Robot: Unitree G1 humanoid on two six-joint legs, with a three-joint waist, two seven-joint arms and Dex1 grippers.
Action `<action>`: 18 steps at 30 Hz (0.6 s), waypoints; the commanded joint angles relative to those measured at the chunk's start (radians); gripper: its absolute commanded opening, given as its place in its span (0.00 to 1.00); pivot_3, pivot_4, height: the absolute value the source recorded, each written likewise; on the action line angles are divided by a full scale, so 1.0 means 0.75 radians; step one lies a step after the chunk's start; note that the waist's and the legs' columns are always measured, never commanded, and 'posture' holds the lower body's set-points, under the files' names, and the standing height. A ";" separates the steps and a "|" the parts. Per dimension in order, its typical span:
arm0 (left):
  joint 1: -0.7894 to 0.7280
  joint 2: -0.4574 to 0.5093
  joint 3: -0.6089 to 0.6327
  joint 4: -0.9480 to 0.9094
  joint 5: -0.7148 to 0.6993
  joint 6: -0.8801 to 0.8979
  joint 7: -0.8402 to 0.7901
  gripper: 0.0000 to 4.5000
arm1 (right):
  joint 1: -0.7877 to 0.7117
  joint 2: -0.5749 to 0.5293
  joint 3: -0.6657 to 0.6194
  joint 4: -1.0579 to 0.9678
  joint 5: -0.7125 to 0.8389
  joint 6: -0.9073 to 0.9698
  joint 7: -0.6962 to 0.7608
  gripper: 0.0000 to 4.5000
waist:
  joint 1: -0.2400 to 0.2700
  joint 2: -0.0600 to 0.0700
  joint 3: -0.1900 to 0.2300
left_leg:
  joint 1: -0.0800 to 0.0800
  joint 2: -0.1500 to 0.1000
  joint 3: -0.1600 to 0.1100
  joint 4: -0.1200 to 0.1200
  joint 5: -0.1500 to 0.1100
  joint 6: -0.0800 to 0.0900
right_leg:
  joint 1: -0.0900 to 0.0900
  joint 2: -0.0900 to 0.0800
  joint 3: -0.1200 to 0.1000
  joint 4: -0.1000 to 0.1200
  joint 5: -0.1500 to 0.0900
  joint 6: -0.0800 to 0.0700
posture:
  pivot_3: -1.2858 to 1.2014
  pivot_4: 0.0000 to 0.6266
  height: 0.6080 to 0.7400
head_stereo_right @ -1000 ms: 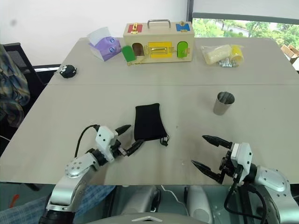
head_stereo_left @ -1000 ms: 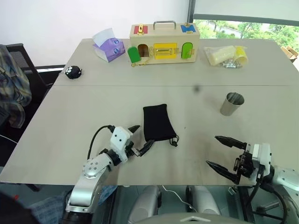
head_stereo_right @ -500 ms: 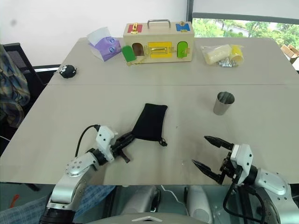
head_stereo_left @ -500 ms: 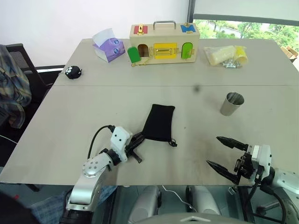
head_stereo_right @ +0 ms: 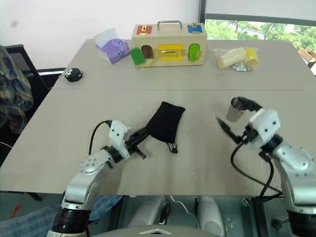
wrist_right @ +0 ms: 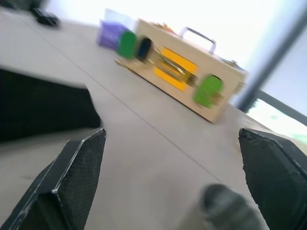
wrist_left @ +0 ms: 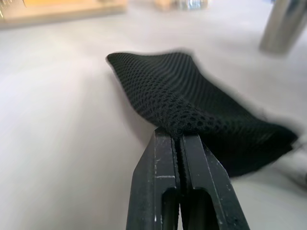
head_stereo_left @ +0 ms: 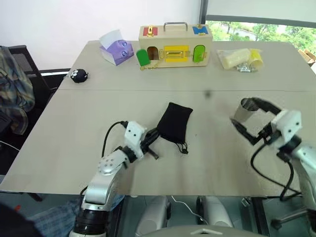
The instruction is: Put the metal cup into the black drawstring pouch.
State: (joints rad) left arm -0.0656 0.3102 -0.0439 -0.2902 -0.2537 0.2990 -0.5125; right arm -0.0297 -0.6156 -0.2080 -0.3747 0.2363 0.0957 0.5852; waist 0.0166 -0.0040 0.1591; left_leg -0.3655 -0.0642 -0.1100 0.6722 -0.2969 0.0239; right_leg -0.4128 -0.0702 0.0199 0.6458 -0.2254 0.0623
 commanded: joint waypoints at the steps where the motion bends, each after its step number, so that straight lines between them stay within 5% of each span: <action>1: -0.080 -0.054 -0.024 -0.050 0.047 0.073 0.122 0.01 | -0.084 -0.077 0.056 0.066 -0.213 0.075 -0.089 1.00 | -0.003 0.000 0.000 | 0.000 0.000 0.000 0.000 0.000 0.000 | 0.000 0.000 0.000 0.000 0.000 0.000 | 0.52 0.24 0.77; 9: -0.318 -0.202 -0.049 0.028 0.107 0.238 0.322 0.01 | -0.236 -0.201 0.264 0.216 -0.431 0.175 -0.007 1.00 | -0.005 0.000 0.000 | -0.001 0.000 0.001 -0.001 0.000 0.000 | -0.001 0.000 0.001 0.000 0.000 0.000 | 0.52 0.24 0.77; 12: -0.351 -0.228 -0.052 0.042 0.114 0.242 0.343 0.00 | -0.216 -0.230 0.303 0.216 -0.468 0.186 0.031 0.82 | -0.006 0.000 0.000 | -0.002 -0.001 0.001 0.000 0.000 0.000 | -0.002 0.001 0.001 0.000 0.000 0.000 | 0.52 0.24 0.77; 18: -0.352 -0.219 -0.048 0.045 0.111 0.233 0.334 0.00 | -0.172 -0.272 0.280 0.170 -0.479 0.187 0.076 0.16 | -0.005 -0.001 0.000 | -0.002 -0.001 0.001 0.000 0.000 0.000 | -0.002 0.000 0.001 0.000 0.000 0.000 | 0.52 0.24 0.77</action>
State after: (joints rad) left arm -0.3234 0.1407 -0.0862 -0.2410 -0.1740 0.4886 -0.2592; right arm -0.1532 -0.7988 0.0246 -0.1996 -0.1193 0.2372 0.6347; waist 0.0129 -0.0050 0.1591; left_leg -0.3668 -0.0645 -0.1091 0.6723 -0.2968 0.0238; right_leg -0.4141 -0.0700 0.0207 0.6455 -0.2254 0.0625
